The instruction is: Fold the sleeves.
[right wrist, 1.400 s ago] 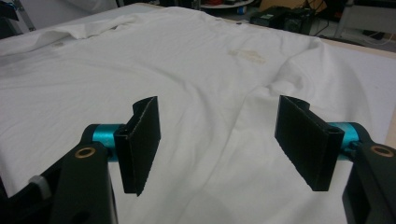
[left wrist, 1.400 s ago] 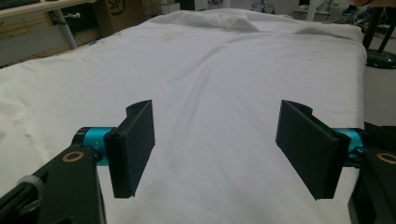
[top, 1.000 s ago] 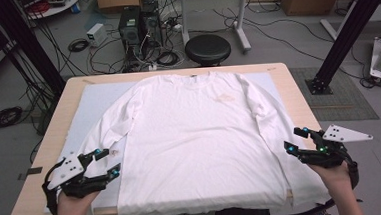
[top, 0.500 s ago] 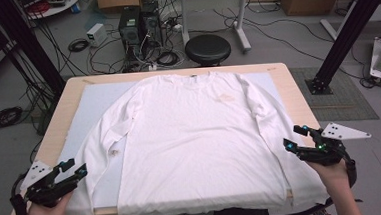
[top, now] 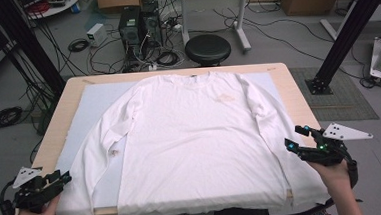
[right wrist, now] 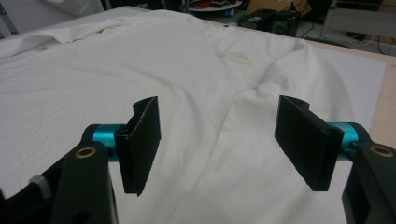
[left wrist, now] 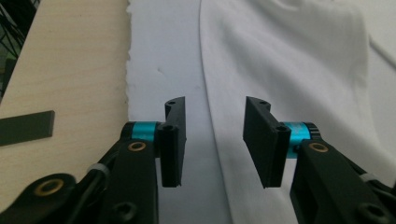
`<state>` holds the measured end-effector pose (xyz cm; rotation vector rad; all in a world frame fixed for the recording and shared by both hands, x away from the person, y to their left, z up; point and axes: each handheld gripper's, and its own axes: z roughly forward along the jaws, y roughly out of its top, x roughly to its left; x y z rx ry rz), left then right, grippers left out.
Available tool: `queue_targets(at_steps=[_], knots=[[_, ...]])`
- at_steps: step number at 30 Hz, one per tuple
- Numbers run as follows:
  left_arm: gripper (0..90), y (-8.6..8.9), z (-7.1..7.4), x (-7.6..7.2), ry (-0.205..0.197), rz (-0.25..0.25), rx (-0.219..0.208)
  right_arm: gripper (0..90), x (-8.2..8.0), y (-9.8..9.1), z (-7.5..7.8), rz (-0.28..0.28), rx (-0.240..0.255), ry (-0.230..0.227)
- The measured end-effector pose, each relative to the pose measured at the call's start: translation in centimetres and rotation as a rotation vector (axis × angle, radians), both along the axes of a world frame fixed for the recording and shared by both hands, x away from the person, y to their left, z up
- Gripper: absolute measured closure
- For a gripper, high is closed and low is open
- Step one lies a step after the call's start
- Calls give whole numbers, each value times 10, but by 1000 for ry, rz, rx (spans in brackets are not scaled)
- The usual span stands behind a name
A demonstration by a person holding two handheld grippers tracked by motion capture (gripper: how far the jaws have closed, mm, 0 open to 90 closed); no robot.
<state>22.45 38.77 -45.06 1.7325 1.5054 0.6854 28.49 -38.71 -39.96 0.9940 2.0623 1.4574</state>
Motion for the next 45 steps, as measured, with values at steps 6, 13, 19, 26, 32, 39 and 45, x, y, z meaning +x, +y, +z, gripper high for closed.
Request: queue_targets(at_steps=[6, 13, 19, 26, 32, 39, 45], knots=[[710, -7, -1, 1, 29, 10, 37, 315, 0, 0, 0, -1, 0, 3], [876, -13, -1, 0, 36, 15, 7, 315, -1, 0, 1, -3, 3, 2], [881, -8, 4, -3, -16, 10, -131, 316, -1, -1, 2, -7, 1, -4], [882, -47, 42, -3, -171, -129, -280, 319, -2, -1, 2, -10, 2, -2], [882, -91, 65, 4, -231, -232, -339, 319, -2, 1, 3, -3, 1, -7], [883, -161, 78, 20, -228, -373, -402, 319, -3, 3, 4, 2, 2, -6], [883, -219, 81, 30, -205, -484, -405, 319, -3, 5, 4, 8, -4, -5]])
